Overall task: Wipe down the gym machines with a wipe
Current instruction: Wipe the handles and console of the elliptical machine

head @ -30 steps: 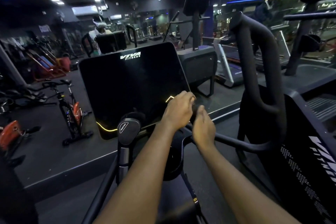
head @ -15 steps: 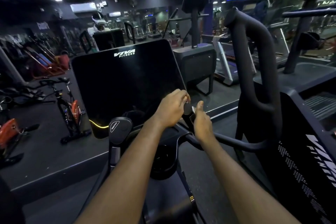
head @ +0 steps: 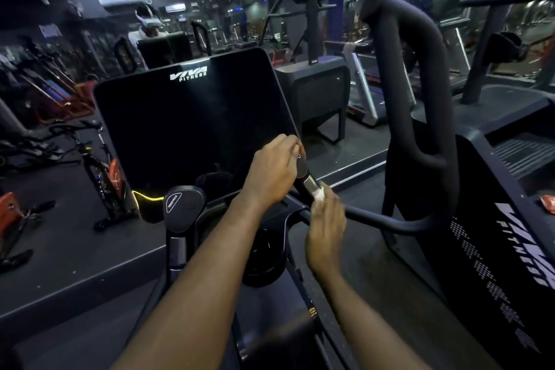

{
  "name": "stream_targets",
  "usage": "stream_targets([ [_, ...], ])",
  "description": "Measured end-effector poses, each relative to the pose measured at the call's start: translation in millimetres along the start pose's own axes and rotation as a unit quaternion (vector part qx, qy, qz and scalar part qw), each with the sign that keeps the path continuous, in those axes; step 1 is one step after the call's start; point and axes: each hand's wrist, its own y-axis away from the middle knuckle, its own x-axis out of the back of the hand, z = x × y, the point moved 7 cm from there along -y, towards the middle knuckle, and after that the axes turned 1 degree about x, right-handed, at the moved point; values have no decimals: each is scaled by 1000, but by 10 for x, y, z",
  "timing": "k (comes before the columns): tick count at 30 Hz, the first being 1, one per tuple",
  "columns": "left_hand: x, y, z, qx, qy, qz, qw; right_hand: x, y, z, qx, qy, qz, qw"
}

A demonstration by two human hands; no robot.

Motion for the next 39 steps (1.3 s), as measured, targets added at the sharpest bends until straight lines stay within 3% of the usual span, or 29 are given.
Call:
stream_targets([
  [2,-1,8,31,19,-24,30,999,42,151,490,-64,-11,40,997],
  [5,-13,-7,77,45,-74,71,994,12,84,911,-236,-172,33,956],
  [7,-38,-1,97,62,-121,86,987,-17,-89,747,-225,-236,25,945],
  [11,-55,31,161,73,-183,120,973,35,-245,729,-229,-175,-41,957],
  [15,-89,34,161,74,-202,132,968,82,-352,1183,-381,-211,-140,889],
  [20,-110,39,142,69,-210,142,965,-86,-555,1015,-401,-216,-198,868],
  [25,-121,47,132,67,-213,144,964,73,-241,1006,-334,-270,-121,895],
  [30,-93,40,140,66,-194,121,971,201,-113,718,-283,-149,-82,944],
  [33,-68,44,163,57,-186,98,976,352,-11,329,-161,-23,5,987],
  [35,-48,50,164,45,-174,69,981,478,279,155,-66,45,121,989],
  [36,-44,49,157,35,-161,50,985,448,455,121,-21,66,137,988],
  [37,-33,55,145,24,-144,30,989,343,604,125,11,94,114,989],
  [39,-28,81,104,6,-99,-14,995,-7,759,234,65,163,-3,984],
])
